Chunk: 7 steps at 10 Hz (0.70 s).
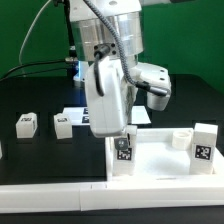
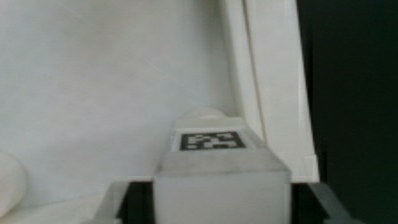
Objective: Assemble square table
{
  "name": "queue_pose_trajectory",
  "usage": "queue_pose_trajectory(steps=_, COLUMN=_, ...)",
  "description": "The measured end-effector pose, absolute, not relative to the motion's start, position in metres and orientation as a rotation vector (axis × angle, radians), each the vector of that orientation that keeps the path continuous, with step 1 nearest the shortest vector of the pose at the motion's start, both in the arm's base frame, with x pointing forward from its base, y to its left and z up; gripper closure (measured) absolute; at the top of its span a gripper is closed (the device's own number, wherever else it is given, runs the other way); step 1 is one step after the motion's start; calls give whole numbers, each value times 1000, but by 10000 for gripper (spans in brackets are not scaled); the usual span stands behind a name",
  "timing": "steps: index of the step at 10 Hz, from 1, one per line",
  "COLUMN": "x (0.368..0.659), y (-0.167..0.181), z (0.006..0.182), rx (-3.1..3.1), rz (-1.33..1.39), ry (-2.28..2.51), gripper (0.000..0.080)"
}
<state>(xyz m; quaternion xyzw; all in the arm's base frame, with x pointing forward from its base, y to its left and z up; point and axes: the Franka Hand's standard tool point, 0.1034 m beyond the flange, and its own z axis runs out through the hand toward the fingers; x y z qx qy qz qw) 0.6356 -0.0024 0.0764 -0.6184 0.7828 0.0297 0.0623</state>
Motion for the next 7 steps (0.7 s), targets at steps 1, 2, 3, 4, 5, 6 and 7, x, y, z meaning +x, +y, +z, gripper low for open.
queue_pose_trajectory(steps=1, x=635, y=-3, z=76, rx=-1839, rz=93, ry=2392, gripper=511)
queue_pose_trajectory(steps=2, x=635, y=-3, z=76, rx=-1845, rz=92, ry=2387, gripper=434)
queue_pose_trajectory(steps=3, x=636, y=-2, z=77, rx=-1849, rz=91, ry=2382, gripper=299)
queue_pose_trajectory(steps=4, x=635, y=0, z=86, rx=-1874, rz=87, ry=2349, gripper=299)
queue_pose_trajectory(steps=5, x=626, y=7, z=100, rx=-1878, rz=96, ry=2328, gripper=177)
queue_pose_trajectory(steps=6, x=612, y=16, z=111, rx=-1875, rz=118, ry=2321, gripper=158)
queue_pose_trajectory(steps=7, x=604, y=22, z=114, rx=-1895, rz=136, ry=2327, gripper=158)
